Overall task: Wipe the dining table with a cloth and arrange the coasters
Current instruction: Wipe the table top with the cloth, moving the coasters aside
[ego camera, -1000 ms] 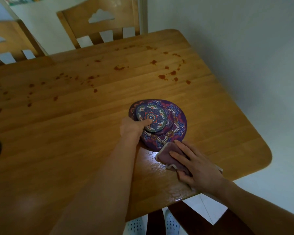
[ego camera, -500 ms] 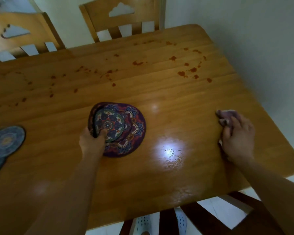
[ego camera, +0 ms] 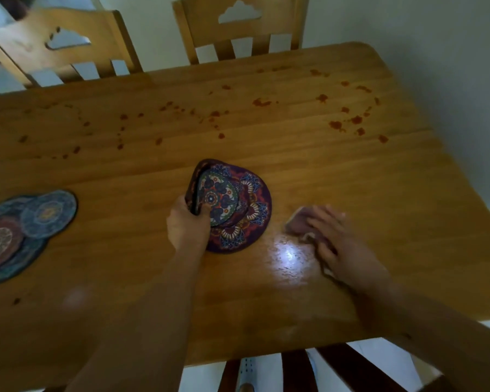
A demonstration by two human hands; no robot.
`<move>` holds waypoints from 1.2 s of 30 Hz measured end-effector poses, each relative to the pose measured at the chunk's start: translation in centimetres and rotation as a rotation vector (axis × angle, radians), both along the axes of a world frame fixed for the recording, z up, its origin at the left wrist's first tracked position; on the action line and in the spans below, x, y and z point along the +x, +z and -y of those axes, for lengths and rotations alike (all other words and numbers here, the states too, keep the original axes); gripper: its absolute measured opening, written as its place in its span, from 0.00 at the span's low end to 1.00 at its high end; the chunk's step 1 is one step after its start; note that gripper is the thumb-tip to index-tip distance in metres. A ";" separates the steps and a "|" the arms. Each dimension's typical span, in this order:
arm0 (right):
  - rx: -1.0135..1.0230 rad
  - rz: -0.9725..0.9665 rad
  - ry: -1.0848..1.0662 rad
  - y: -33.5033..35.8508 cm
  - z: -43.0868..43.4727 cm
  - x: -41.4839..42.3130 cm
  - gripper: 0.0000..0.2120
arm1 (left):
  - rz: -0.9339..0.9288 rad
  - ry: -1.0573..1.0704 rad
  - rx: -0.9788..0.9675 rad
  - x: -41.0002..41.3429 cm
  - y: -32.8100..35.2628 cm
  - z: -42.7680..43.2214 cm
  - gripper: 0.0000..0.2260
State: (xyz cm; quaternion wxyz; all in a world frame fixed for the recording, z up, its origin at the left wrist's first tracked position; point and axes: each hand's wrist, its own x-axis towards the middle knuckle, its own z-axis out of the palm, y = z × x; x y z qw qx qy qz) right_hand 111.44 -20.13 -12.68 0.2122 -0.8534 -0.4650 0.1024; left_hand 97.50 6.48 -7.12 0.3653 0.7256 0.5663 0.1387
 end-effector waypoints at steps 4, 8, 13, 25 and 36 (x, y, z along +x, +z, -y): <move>0.033 -0.034 -0.243 -0.2 -1.9 3.3 0.22 | 0.002 -0.040 -0.036 -0.4 -0.3 -0.8 0.20; -0.023 0.014 -0.393 -0.2 -6.1 6.2 0.27 | 0.037 -0.022 -0.118 -0.6 -0.5 -2.0 0.29; -0.074 0.063 -0.343 0.0 -13.5 6.6 0.33 | 0.045 0.008 -0.233 -0.3 -0.5 -3.4 0.37; 0.022 -0.070 -0.009 -0.6 -7.3 7.7 0.21 | 0.033 0.041 -0.199 0.1 -0.3 -3.6 0.35; -0.035 0.061 -0.426 -0.3 5.0 5.6 0.24 | -0.006 -0.087 -0.205 4.8 -0.4 3.4 0.37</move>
